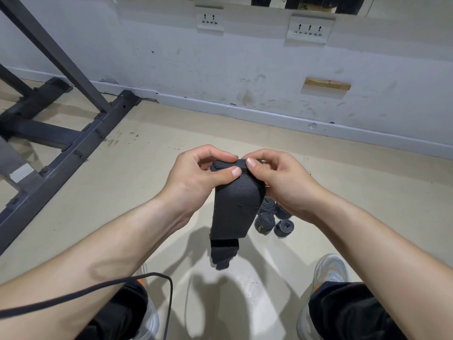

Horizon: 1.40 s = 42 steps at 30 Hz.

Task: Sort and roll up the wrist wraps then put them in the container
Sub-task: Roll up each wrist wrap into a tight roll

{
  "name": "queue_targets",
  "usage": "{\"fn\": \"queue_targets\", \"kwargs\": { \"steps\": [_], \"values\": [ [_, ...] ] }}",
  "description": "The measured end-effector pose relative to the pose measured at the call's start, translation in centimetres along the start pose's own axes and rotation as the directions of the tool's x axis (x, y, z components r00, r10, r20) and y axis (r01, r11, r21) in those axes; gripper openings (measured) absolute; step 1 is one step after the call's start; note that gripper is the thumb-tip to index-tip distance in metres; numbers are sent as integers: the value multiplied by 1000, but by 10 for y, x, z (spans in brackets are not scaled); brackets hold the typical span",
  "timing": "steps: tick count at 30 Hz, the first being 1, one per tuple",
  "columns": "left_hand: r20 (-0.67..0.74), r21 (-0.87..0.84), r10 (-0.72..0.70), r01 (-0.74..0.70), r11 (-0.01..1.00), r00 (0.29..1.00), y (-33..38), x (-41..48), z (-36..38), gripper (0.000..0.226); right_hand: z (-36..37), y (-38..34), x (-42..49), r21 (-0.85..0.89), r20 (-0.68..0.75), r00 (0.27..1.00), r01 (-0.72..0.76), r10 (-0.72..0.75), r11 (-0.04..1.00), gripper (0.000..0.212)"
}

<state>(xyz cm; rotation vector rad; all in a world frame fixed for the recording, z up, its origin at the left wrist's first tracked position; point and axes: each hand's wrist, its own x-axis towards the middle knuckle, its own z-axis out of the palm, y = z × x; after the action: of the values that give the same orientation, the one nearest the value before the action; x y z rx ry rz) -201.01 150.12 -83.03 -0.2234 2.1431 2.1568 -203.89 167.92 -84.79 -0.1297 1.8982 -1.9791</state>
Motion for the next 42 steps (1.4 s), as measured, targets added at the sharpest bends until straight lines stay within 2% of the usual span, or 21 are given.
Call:
{"fn": "queue_targets", "kwargs": {
  "steps": [3, 6, 9, 11, 14, 17, 22, 29, 33, 36, 39, 42],
  "values": [
    [-3, 31, -3, 3, 1000, 1000, -3, 1, -1, 23, -2, 2, -1, 31, -37, 999, 33, -32, 999, 9],
    [-7, 3, -75, 75, 997, 997, -8, 1, 1, 30, -1, 5, -1, 28, -80, 996, 48, -46, 998, 11],
    [67, 93, -118, 112, 989, 991, -8, -1, 3, 30, -1, 5, -1, 13, -88, 995, 56, -55, 998, 12],
    [84, 85, -104, 97, 992, 991, -9, 0, 4, 32, -2, 4, -2, 18, -81, 995, 52, -50, 999, 13],
    [36, 76, -51, 48, 996, 998, -8, 2, 2, 15, -3, 4, -2, 39, -75, 996, 44, -41, 998, 14],
    [14, 58, -38, 37, 998, 999, -7, 4, 0, 9, -2, 3, -1, 82, -57, 998, -1, 6, 997, 14],
    [16, 29, -34, 34, 999, 999, -5, 5, -3, 15, -1, 1, -2, 31, 17, 998, -61, 61, 998, 24],
    [4, 42, -5, 5, 999, 1000, -7, 6, -3, 19, 5, 5, 0, 99, -29, 999, -26, 29, 995, 23],
    [15, 54, 4, -4, 999, 1000, -9, 4, -1, 23, 4, 10, 1, 22, -65, 998, 21, -19, 1000, 13],
    [13, 62, -37, 36, 997, 999, -11, 6, -2, 26, 1, 12, 0, 43, -66, 998, 19, -16, 999, 9],
    [58, -27, -140, 142, 989, 988, -12, 9, -5, 32, 0, 11, 0, 71, -75, 997, 14, -9, 997, 12],
    [170, -8, -133, 137, 991, 976, -15, 7, -2, 28, -2, 12, 0, 90, -83, 996, 15, -8, 996, 14]
  ]
}}
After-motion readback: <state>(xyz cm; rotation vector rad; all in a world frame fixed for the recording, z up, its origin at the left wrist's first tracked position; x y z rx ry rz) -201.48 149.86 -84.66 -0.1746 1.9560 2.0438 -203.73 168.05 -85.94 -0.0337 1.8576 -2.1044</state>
